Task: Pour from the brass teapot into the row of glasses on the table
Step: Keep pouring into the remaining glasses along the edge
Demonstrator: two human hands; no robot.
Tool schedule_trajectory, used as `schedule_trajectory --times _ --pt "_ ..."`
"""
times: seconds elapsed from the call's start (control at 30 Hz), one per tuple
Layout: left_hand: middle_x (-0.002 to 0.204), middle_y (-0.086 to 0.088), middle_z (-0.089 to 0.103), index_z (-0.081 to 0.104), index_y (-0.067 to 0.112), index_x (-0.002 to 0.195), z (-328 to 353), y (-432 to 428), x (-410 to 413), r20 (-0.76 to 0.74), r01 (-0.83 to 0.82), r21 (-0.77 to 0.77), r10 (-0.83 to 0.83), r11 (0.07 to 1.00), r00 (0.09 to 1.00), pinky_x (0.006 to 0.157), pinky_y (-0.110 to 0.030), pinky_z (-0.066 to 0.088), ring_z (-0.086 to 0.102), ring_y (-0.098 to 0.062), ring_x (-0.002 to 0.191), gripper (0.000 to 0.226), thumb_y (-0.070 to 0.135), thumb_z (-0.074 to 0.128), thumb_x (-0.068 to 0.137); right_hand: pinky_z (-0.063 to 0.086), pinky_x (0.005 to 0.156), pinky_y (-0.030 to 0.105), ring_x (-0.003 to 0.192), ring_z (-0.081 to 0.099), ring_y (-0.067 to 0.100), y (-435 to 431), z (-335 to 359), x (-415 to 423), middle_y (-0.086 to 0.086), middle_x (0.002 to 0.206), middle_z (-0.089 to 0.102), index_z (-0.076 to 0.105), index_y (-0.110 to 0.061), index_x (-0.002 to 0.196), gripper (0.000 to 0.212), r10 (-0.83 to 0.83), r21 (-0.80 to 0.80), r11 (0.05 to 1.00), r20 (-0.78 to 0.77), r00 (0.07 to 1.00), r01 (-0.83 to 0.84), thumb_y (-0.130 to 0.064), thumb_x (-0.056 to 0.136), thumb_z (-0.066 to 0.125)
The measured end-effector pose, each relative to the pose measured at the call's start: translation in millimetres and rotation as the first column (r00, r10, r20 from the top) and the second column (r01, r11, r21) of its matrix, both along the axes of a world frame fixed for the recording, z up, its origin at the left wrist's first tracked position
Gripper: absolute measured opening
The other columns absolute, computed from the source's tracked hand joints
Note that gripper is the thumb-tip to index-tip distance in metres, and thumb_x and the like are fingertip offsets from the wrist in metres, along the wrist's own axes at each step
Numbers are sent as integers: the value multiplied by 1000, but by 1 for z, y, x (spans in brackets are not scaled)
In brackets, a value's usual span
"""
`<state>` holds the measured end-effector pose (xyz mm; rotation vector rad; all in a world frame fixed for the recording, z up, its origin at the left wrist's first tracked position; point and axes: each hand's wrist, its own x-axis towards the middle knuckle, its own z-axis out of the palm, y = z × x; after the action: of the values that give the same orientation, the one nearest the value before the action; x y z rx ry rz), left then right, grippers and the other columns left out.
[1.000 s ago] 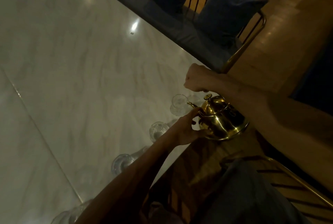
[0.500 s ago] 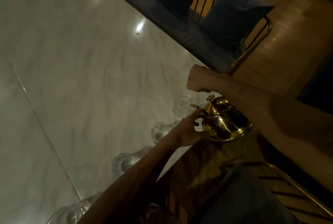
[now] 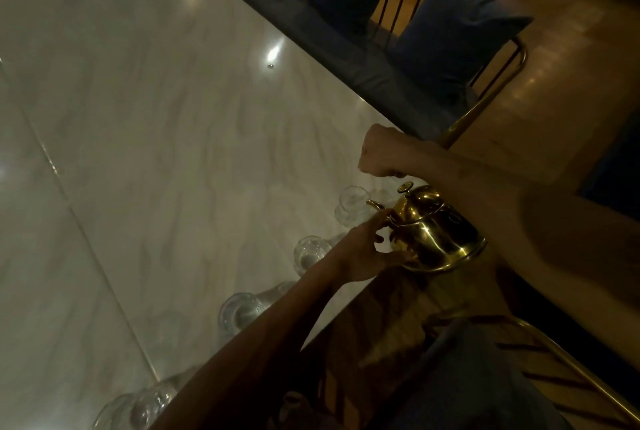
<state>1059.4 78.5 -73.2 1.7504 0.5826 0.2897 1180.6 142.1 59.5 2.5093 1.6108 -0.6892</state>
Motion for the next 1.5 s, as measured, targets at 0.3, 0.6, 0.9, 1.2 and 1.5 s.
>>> schedule_trajectory --times 0.3,0.6,0.9,1.2,1.5 --pt "150 5 48 35 24 153 0 1 -5 -4 -8 6 8 1000 1000 98 -13 42 44 -7 137 75 27 75 90 47 59 32 57 53 20 0 4 -6 9 71 55 49 -10 72 23 -5 -2 1000 11 1000 5 -15 94 58" --pt "152 1 46 33 25 154 3 1 -5 5 6 8 -7 1000 1000 100 -17 44 45 -11 137 77 30 75 90 45 54 30 56 52 19 -1 6 -8 9 71 55 48 -11 72 25 -3 -7 1000 21 1000 3 -15 94 58" --pt "152 4 47 34 25 154 4 1 -5 -5 14 11 -14 1000 1000 102 -24 45 44 -11 139 76 31 75 89 43 54 29 54 50 20 -1 8 -9 8 66 50 48 -11 69 27 -8 -11 1000 13 1000 8 -15 94 58" --pt "153 5 45 32 34 153 5 -1 -8 -29 24 -10 -25 1000 999 104 -37 50 48 -16 136 83 48 74 82 41 54 31 53 48 19 -3 8 -13 7 65 50 49 -10 68 24 -26 -22 999 25 999 26 -10 91 57" --pt "150 3 49 36 24 153 10 0 -9 26 22 28 -23 999 999 102 -24 46 46 -10 137 73 27 74 90 40 54 30 51 46 18 -2 10 -14 6 63 47 47 -10 67 28 -20 -19 1000 40 999 21 -12 92 57"
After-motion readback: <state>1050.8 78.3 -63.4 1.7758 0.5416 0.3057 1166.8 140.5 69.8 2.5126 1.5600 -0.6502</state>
